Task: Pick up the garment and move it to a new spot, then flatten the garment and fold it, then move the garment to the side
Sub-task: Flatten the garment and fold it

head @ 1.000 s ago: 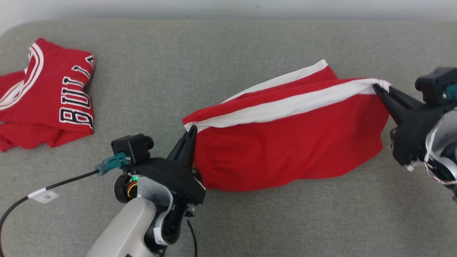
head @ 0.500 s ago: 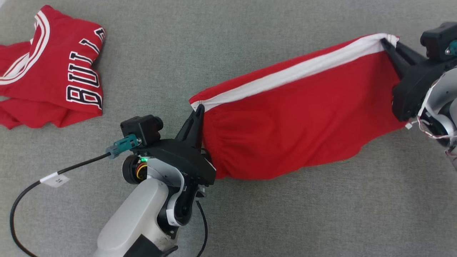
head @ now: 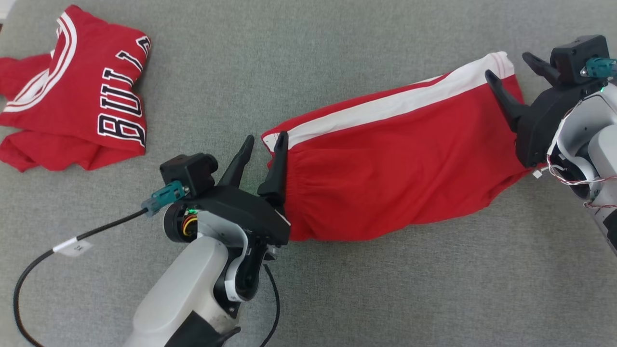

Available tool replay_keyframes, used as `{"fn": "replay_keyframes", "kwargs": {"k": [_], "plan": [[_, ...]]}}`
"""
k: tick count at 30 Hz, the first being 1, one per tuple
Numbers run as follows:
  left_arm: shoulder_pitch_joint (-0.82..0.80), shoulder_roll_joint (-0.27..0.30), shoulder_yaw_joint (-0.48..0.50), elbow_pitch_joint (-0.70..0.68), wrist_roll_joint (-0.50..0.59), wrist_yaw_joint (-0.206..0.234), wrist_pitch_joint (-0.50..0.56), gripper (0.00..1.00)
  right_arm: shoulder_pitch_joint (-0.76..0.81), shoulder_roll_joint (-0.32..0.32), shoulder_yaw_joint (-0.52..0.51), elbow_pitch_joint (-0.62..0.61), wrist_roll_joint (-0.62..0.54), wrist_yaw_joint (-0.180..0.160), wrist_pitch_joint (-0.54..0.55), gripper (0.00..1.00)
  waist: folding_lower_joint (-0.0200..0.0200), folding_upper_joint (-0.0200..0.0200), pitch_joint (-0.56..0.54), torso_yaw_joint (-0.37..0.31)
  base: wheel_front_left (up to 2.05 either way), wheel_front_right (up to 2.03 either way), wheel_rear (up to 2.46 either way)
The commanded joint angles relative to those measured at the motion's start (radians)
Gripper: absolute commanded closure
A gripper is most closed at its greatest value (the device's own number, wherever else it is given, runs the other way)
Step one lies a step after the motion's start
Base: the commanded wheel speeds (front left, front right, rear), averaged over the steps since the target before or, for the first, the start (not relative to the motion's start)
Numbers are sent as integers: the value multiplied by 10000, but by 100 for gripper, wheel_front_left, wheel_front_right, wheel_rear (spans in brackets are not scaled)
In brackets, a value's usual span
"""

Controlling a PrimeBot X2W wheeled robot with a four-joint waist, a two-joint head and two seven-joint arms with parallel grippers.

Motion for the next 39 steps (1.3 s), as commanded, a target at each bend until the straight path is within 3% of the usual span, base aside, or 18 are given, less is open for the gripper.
{"fn": "replay_keyframes", "kwargs": {"k": [1,9,15,18,26,39], "plan": [[115,27,49,68,22,-29,-145,0,12,-38,52,116,155,-25,41,0,0,-1,-257,-102,0,0,0],[1126,762,204,125,527,-4,-1022,0,705,-313,151,300,1039,-25,606,0,0,-1,-1323,-339,0,0,0],[2486,1362,664,-312,2377,512,-1370,0,1594,-261,-722,793,1598,-25,471,0,0,-1,-2004,-208,0,0,0],[3349,1337,1263,-913,3197,598,-1360,0,1917,-196,-960,999,1690,-25,508,0,0,-1,-2171,-97,0,0,0],[4961,1021,2485,-1917,4713,218,-1365,0,2212,38,-1606,1476,1716,-25,934,0,0,-1,-2041,222,0,0,0],[5370,421,3377,-2538,6039,-340,-1367,0,1712,549,-2471,2233,1160,-25,1391,0,0,-1,-1127,671,0,0,0]]}}
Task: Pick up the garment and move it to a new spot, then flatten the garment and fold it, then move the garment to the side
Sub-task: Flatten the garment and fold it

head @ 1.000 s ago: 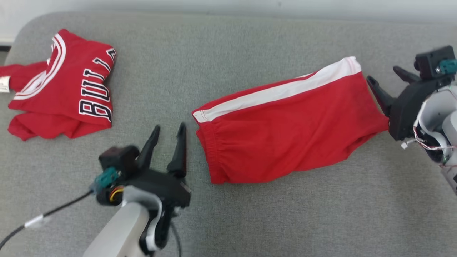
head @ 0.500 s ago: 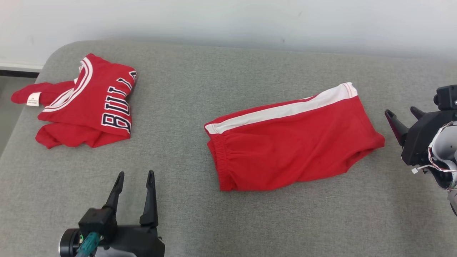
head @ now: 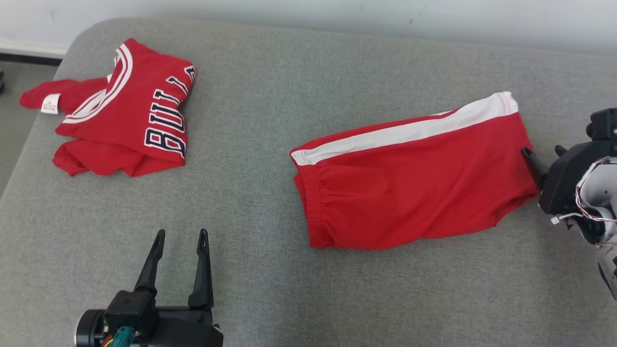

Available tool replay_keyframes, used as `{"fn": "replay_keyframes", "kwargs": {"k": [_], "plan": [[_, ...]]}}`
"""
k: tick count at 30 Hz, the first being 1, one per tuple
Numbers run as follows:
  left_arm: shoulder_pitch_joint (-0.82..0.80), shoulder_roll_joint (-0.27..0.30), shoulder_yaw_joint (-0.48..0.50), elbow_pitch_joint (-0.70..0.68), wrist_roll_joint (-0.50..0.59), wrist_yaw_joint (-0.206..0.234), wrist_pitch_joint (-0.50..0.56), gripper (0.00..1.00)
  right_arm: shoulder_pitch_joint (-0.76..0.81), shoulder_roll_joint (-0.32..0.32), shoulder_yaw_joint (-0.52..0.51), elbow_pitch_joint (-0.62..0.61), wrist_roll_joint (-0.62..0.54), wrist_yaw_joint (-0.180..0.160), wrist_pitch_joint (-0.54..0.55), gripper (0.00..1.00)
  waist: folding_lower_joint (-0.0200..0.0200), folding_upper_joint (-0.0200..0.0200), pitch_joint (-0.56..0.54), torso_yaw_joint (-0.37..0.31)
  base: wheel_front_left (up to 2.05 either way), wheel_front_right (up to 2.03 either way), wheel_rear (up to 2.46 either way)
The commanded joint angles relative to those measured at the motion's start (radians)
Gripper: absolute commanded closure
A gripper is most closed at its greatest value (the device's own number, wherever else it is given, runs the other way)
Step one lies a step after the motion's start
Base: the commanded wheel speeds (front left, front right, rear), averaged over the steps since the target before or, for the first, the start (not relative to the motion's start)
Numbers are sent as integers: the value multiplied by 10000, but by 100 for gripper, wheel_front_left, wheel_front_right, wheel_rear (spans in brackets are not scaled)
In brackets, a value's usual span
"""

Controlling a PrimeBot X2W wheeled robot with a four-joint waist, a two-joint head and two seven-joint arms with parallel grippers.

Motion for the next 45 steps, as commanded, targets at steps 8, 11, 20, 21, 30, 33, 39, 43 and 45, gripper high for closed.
{"fn": "replay_keyframes", "kwargs": {"k": [8,11,20,21,30,33,39,43,45], "plan": [[30,-410,378,67,375,-429,-29,0,-136,464,-290,454,-398,-25,320,0,0,0,501,294,0,0,0],[19,-539,477,175,476,-564,-29,0,-110,767,-352,556,-359,-19,554,0,0,0,543,336,0,0,0],[16,-803,786,378,648,-836,-29,0,153,961,-139,486,-731,-1,1079,100,0,0,487,269,0,0,0],[20,-823,811,396,680,-872,-29,0,162,897,-163,456,-805,-2,1004,100,0,0,460,241,0,0,0],[156,-975,1002,617,785,-1046,-29,0,275,381,-618,15,-1226,-25,387,100,0,0,-50,-144,0,0,0],[237,-1012,1086,651,815,-1086,-30,0,511,154,-776,-173,-1435,-25,326,100,0,0,-281,-314,0,0,0],[385,-1054,1207,695,843,-1108,-30,0,1103,-369,-1368,-625,-1863,-25,308,100,0,0,-656,-586,0,0,0],[484,-1081,1259,688,861,-1094,-30,0,1414,-612,-1785,-927,-2300,-25,305,100,0,0,-758,-696,0,0,0],[501,-1093,1277,698,852,-1115,-30,0,1635,-765,-2065,-1164,-2676,-25,411,100,0,0,-812,-732,0,0,0]]}}
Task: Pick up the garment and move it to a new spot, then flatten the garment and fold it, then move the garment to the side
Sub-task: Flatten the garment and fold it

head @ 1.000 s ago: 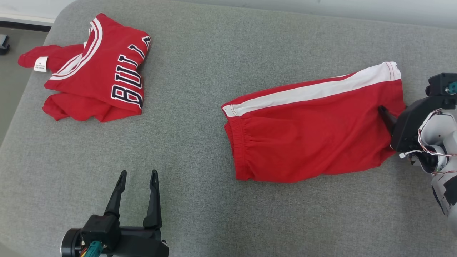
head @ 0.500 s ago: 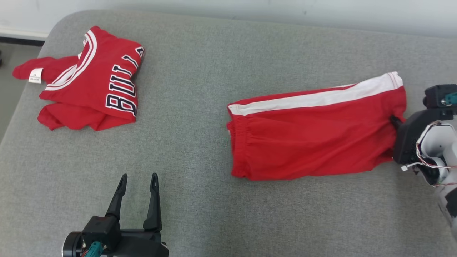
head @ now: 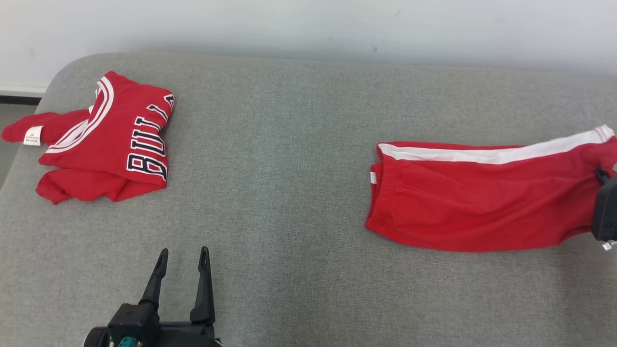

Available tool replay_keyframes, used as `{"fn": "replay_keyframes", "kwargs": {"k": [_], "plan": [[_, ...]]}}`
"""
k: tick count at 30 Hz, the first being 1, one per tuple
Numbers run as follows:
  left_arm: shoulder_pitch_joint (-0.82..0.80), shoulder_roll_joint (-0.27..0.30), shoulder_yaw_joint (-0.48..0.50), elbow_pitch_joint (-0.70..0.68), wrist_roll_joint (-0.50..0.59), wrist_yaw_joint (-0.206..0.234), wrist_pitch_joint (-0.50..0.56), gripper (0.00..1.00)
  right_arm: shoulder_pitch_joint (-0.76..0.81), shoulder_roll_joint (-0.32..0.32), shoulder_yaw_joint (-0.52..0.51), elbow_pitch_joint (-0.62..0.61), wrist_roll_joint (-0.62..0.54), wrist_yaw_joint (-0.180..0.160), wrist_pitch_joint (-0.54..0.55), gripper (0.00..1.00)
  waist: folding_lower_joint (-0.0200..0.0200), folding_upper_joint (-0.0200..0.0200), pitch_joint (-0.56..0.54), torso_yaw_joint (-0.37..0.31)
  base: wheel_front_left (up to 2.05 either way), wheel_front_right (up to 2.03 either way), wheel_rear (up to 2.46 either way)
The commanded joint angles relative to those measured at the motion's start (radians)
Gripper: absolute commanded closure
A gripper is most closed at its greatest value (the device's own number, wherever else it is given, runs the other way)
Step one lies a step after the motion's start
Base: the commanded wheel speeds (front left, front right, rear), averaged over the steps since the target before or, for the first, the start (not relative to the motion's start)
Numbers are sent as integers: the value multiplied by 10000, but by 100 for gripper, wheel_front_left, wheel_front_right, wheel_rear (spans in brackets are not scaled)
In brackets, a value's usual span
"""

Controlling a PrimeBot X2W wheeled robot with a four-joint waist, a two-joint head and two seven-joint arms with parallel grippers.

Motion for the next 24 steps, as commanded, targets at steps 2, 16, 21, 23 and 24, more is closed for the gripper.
{"fn": "replay_keyframes", "kwargs": {"k": [2,16,21,23,24], "plan": [[108,-33,27,19,51,-10,-30,0,294,-99,-273,-323,-335,-25,151,100,0,0,-131,-103,0,0,0],[227,-85,-94,129,-72,-78,-30,0,1163,1134,-342,-3603,-1236,-25,1737,100,0,0,-469,4,0,0,0],[172,-93,-214,100,-164,-91,-30,0,959,1803,94,-3664,-1032,-25,2067,100,0,0,-503,326,0,0,0],[155,-93,-256,83,-208,-79,-30,0,871,2009,334,-3533,-987,-25,2090,100,0,0,-517,442,0,0,0],[161,-94,-292,74,-240,-68,-30,0,821,2085,465,-3444,-970,-25,2100,100,0,0,-523,502,0,0,0]]}}
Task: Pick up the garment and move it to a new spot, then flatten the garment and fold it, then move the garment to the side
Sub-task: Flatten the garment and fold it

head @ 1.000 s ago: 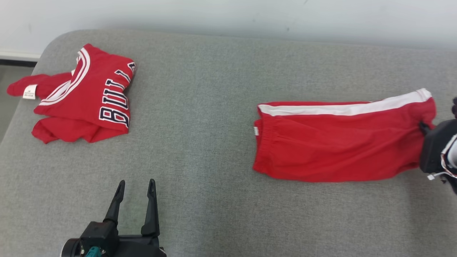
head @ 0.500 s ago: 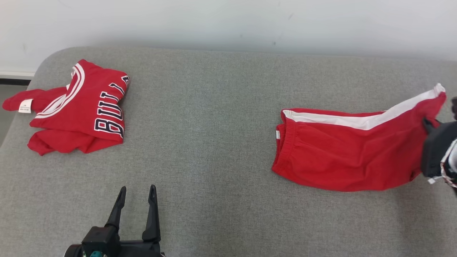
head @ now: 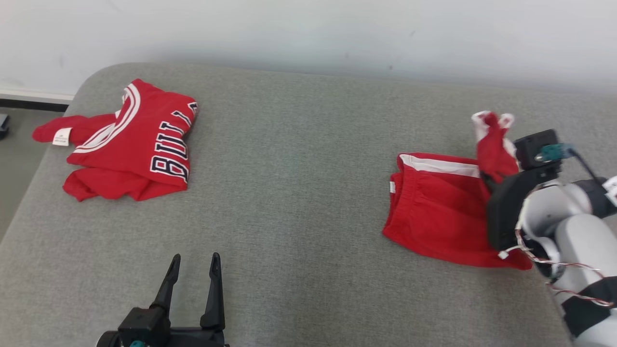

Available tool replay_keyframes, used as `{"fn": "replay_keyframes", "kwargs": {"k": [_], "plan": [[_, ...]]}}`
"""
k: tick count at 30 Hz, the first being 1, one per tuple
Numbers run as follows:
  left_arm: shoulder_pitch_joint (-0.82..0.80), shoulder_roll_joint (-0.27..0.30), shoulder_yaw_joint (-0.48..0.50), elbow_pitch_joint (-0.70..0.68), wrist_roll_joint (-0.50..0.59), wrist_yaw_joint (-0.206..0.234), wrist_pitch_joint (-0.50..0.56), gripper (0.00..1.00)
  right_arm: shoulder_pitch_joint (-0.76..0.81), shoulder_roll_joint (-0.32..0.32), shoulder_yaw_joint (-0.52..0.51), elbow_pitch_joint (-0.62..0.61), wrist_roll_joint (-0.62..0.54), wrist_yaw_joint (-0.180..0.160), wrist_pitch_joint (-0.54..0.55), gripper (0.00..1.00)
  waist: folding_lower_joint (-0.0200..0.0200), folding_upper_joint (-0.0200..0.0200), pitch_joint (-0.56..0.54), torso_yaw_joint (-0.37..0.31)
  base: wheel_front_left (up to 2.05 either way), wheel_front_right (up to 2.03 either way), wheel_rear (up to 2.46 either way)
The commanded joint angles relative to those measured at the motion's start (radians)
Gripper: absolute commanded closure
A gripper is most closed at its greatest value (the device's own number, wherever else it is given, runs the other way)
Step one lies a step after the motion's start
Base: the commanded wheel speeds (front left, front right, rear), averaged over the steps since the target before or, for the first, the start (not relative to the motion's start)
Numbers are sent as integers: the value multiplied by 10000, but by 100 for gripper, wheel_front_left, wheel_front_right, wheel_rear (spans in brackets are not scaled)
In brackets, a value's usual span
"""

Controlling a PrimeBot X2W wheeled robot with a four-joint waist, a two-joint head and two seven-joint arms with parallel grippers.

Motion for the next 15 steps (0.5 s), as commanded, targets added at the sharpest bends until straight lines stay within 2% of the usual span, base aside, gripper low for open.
{"fn": "replay_keyframes", "kwargs": {"k": [1,11,12,13,15], "plan": [[58,-13,-29,-25,-99,37,-30,0,-123,141,182,124,75,-25,6,100,0,-1,-30,165,0,0,0],[126,-16,-191,-110,-211,174,-30,0,-462,821,1223,1071,311,-24,-338,100,0,-1,-84,509,0,0,0],[109,-15,-189,-137,-141,204,-30,0,-510,837,1290,1138,333,-25,-396,63,0,-1,-87,521,0,0,0],[103,-16,-193,-167,-33,220,-30,0,-565,840,1356,1180,361,-25,-467,0,0,-1,-92,528,0,0,0],[109,-16,-198,-181,-28,217,-30,0,-605,860,1413,1218,407,-24,-559,0,0,-1,-101,530,0,0,0]]}}
